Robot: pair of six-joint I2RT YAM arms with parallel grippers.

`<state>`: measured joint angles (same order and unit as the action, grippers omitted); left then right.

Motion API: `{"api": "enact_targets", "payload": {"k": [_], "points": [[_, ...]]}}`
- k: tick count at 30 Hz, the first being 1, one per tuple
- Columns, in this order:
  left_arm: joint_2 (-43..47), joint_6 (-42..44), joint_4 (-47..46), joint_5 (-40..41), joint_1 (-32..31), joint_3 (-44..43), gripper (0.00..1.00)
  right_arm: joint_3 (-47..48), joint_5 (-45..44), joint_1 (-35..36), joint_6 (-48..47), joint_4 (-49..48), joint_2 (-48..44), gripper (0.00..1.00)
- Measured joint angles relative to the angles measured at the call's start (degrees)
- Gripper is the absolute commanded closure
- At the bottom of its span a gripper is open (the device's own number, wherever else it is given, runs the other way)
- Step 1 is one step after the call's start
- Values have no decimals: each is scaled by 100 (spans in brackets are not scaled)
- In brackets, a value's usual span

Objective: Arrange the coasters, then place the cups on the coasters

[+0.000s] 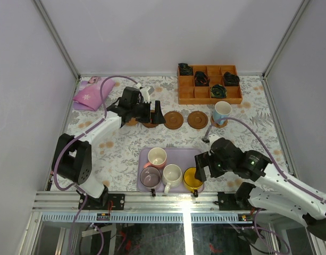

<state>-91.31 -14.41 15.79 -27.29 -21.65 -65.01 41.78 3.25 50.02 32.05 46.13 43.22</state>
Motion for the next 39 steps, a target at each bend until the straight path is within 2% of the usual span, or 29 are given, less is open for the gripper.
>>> {"api": "enact_targets", "payload": {"k": [3, 11, 19, 28, 39], "points": [[0, -33, -15, 0, -7, 28, 2, -2, 149, 319, -24, -2, 247, 1], [0, -105, -52, 0, -17, 61, 2, -96, 697, 614, -81, -33, 485, 0], [0, -114, -63, 4, -39, 98, 2, -225, 839, 1032, -92, -179, 1106, 1], [-2, -114, -61, 7, -44, 111, 2, -275, 573, 1375, 68, -372, 1683, 0], [-2, -109, -59, 9, -44, 111, 1, -341, -155, 1412, 531, -529, 1853, 2]]}}
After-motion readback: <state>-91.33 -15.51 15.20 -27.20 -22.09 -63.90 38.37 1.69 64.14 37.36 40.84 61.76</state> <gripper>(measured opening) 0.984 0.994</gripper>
